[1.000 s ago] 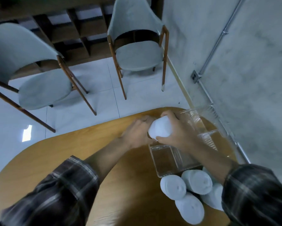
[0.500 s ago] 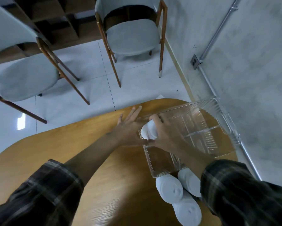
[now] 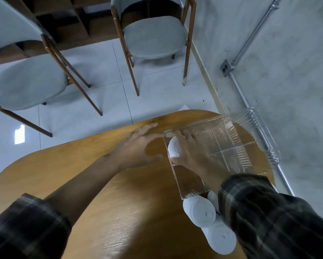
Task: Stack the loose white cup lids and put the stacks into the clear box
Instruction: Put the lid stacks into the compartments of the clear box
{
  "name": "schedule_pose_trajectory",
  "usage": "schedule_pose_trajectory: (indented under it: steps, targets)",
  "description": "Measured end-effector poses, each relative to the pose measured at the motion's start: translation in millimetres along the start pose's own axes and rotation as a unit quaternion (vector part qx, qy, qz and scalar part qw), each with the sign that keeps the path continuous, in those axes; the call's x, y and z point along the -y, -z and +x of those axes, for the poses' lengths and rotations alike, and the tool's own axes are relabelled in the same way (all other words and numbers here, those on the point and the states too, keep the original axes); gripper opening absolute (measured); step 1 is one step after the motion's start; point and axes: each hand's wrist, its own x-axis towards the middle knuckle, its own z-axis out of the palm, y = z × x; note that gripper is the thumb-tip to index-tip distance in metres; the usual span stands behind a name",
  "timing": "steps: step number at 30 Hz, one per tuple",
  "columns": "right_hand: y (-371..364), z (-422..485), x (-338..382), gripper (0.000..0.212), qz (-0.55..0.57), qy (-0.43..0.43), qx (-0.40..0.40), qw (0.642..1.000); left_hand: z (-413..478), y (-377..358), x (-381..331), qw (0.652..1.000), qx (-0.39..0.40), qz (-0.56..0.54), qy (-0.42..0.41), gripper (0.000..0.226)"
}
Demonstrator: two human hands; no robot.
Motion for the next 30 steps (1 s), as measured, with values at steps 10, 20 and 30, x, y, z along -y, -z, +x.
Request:
schedule_pose_trajectory:
  steps: [10,20,30]
  targets:
    - [30.6,-40.5,16.1,0.089,0.035,-0.035,-0.038,0.998,-31.2,10.4,-15.4,0.993,0.022,0.108,-0.041,0.09]
    - [39.9,-136.2,43.5,0.089,0.069,-0.121,-0.102,0.985,-50.7,-2.4,-46.6,0.98,0.015,0.158,-0.123,0.104]
    - [-17.1,-204.8,37.7,0.098,0.054,-0.239,-0.058,0.968,-77.1,-75.0,-59.3,0.974,0.141,0.122,-0.128,0.047]
